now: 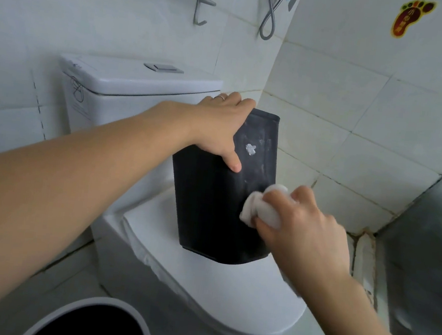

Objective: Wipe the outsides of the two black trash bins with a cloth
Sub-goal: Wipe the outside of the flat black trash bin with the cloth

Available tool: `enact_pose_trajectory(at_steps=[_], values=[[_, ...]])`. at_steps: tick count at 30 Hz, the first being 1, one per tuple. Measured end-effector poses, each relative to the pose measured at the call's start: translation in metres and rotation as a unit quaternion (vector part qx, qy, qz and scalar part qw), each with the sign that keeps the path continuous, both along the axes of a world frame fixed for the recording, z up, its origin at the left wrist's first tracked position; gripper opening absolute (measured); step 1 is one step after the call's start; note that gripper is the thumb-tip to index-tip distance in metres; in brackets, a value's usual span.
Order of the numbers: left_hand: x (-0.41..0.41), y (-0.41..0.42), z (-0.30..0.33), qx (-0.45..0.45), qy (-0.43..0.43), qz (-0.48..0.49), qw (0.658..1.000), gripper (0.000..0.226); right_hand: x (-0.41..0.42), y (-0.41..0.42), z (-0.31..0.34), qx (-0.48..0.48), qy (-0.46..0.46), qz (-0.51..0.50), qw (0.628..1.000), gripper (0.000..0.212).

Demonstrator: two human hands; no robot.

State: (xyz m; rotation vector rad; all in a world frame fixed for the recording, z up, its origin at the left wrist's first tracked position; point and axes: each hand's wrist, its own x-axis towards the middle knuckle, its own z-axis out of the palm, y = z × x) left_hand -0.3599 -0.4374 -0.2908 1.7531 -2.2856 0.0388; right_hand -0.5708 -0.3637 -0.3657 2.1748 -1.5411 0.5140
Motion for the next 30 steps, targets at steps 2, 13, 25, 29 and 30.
enact_pose_trajectory(at_steps=[2, 13, 25, 29, 30], values=[[-0.003, -0.001, 0.001, -0.004, -0.007, -0.001, 1.000, 0.101, 0.006, -0.016, 0.013, -0.002, -0.024, -0.010, 1.000, 0.027], [0.000, 0.000, 0.001, 0.002, -0.011, 0.001, 1.000, 0.099, -0.007, 0.011, -0.016, 0.013, -0.017, 0.021, 1.000, 0.019], [0.006, 0.002, 0.000, 0.001, -0.009, 0.014, 1.000, 0.101, 0.015, -0.023, 0.018, 0.022, -0.062, -0.006, 0.998, 0.024], [0.013, 0.005, -0.002, 0.006, 0.006, 0.012, 1.000, 0.102, 0.007, 0.000, -0.005, 0.003, -0.033, 0.036, 0.999, 0.018], [0.014, 0.006, -0.002, 0.004, 0.009, 0.014, 1.000, 0.102, 0.008, -0.001, -0.005, 0.000, -0.030, 0.038, 0.999, 0.016]])
